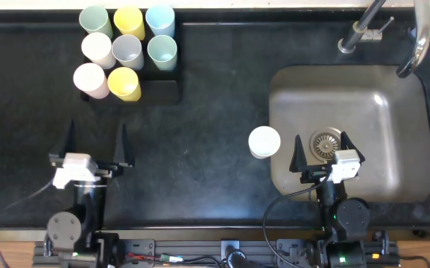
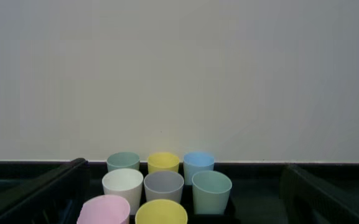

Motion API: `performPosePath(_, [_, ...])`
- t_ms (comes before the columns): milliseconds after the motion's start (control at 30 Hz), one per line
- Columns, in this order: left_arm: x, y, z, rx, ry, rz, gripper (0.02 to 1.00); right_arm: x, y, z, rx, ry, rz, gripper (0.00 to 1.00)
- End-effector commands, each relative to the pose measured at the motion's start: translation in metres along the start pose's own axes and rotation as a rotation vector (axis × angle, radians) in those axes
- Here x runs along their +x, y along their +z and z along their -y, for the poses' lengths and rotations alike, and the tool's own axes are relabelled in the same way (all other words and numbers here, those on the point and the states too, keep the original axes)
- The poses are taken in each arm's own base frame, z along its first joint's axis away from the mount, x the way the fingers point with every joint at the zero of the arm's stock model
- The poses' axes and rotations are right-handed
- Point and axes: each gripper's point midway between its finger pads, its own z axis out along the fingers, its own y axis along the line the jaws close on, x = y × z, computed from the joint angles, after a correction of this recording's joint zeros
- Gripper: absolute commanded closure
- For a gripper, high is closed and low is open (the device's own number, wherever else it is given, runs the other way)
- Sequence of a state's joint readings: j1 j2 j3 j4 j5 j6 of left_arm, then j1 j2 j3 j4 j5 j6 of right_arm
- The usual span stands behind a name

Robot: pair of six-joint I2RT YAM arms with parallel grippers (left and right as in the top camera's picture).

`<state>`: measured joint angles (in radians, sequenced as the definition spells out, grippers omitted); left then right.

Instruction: Store Cups

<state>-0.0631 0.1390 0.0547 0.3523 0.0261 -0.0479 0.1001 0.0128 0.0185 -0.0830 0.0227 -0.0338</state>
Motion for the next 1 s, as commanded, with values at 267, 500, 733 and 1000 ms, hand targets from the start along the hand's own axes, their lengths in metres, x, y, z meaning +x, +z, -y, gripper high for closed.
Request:
performPosePath(267, [0.072, -0.018, -0.001, 0.003, 0.013, -0.249, 0.018, 0.004, 0.000, -0.002, -0.013, 0.004, 0.000, 0.005])
performPosePath(500, [0.096, -0.025, -0.003, -0.004, 0.010, -0.352, 0.018, 0.004, 0.000, -0.002, -0.013, 0.004, 0.000, 0.003])
performPosePath(733, [0.096, -0.025, -0.003, -0.004, 0.010, -0.352, 0.018, 0.004, 0.000, -0.002, -0.013, 0.004, 0.000, 0.005])
performPosePath(1000, [0.096, -0.025, -0.003, -0.004, 0.010, -0.352, 0.018, 0.004, 0.000, -0.002, -0.013, 0.004, 0.000, 0.005])
